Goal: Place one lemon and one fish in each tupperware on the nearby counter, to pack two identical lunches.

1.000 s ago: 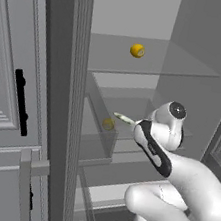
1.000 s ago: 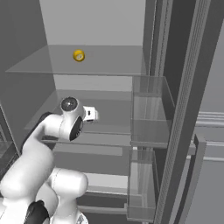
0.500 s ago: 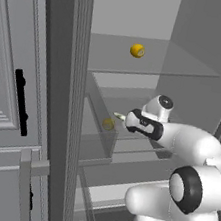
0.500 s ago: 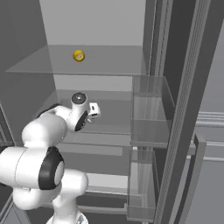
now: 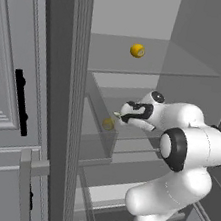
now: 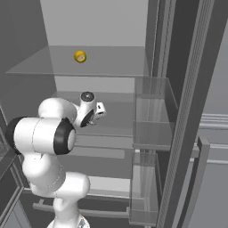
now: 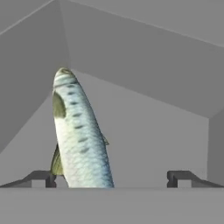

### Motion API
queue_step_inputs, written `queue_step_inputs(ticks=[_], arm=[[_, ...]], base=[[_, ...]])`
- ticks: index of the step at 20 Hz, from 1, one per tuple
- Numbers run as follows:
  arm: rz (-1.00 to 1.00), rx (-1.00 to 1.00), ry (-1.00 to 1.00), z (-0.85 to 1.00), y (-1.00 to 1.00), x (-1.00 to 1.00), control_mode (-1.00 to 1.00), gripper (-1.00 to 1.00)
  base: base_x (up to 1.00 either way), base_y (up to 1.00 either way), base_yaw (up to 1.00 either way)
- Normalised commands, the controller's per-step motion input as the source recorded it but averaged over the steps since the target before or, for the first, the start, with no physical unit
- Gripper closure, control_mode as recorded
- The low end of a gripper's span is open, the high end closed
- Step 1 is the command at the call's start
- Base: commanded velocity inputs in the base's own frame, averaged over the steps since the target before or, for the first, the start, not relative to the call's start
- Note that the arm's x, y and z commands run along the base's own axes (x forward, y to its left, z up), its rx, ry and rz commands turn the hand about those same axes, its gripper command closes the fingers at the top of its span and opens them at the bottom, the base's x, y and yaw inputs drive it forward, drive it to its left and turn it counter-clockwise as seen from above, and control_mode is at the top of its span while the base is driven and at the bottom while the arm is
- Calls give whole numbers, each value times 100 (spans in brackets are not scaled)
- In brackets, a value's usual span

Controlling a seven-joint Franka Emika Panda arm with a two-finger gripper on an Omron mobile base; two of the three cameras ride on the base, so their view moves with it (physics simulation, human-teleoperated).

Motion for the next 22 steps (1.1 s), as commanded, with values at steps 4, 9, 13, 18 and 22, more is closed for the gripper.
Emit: queue_step_inputs(ticks=[4,9,13,18,22], arm=[[3,-2,11,-30,5,45,-100,-100],[0,-10,6,-77,7,-48,-100,100],[0,-9,-1,-80,0,-100,-100,100],[0,0,0,-18,-25,-100,-100,100],[0,0,-6,25,-24,-100,-100,100]], base=[[0,0,0],[0,0,0],[0,0,0],[0,0,0],[0,0,0]])
